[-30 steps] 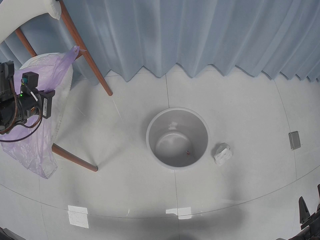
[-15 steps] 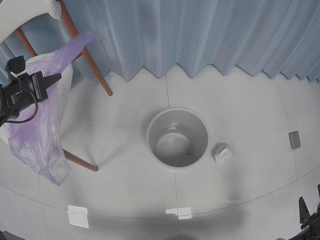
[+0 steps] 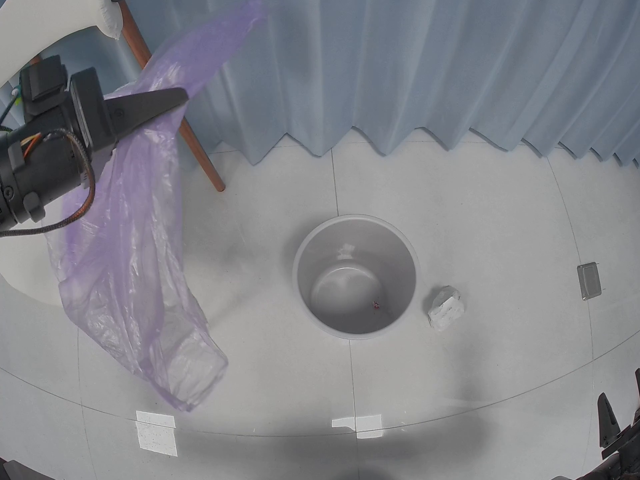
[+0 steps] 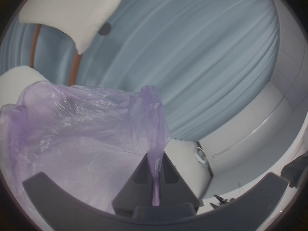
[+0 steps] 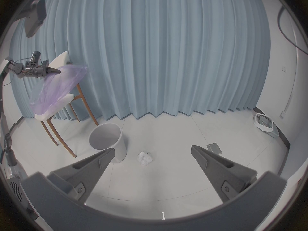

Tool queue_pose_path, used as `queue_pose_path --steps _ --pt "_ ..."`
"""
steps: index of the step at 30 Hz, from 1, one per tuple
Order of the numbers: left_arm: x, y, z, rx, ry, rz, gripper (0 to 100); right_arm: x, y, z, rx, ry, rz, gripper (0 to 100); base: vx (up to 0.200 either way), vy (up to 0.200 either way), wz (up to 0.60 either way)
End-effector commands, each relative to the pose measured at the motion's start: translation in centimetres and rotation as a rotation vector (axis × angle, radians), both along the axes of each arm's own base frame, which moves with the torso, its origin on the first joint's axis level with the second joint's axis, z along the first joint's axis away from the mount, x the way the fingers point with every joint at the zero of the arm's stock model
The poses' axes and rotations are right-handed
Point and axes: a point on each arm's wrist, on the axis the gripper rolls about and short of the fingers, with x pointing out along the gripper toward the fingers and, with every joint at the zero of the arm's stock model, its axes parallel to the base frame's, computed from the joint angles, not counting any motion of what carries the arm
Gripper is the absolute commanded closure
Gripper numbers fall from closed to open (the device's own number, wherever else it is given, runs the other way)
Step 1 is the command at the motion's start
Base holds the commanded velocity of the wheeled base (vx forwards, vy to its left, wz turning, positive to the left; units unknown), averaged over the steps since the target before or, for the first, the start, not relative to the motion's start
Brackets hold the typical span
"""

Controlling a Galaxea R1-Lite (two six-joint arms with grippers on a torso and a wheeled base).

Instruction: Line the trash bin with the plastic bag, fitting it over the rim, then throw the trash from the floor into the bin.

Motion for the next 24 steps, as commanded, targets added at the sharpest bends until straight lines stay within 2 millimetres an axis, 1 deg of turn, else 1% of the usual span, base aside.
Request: queue_pose_path --steps 1,3,7,11,12,16,18,19,21,24 --pt "-1.8 -2.8 0.6 -0.044 0.008 -0.170 100 0.0 0.0 -0.5 0.000 0.001 -0.003 0 0.000 0.000 0.00" --pt "-1.6 -3.5 0.3 -0.036 0.021 -0.201 100 0.0 0.0 -0.5 0.000 0.001 -0.002 0 0.000 0.000 0.00" --pt "-1.1 -4.3 0.2 -0.027 0.030 -0.250 100 0.0 0.0 -0.5 0.000 0.001 -0.003 0 0.000 0.000 0.00" --pt "-0.2 -5.2 -0.3 -0.011 0.050 -0.280 100 0.0 0.0 -0.5 0.002 0.001 -0.005 0 0.000 0.000 0.00" --pt "-0.1 -5.3 -0.3 -0.011 0.051 -0.280 100 0.0 0.0 -0.5 0.003 0.001 -0.006 0 0.000 0.000 0.00" --pt "0.9 -6.5 0.0 -0.010 0.051 -0.300 100 0.0 0.0 -0.5 0.003 0.001 -0.006 0 0.000 0.000 0.00" --pt "0.9 -6.5 0.0 -0.010 0.051 -0.300 100 0.0 0.0 -0.5 0.003 0.001 -0.006 0 0.000 0.000 0.00" --pt "1.8 -7.3 -0.4 0.000 0.064 -0.296 100 0.0 0.0 -0.5 0.003 0.001 -0.006 0 0.000 0.000 0.00" --pt "2.1 -7.6 -0.5 0.000 0.062 -0.298 100 0.0 0.0 -0.5 0.003 0.001 -0.006 0 0.000 0.000 0.00" --pt "2.9 -8.2 -1.2 0.012 0.080 -0.297 100 0.0 0.0 -0.5 0.003 0.001 -0.006 0 0.000 0.000 0.00"
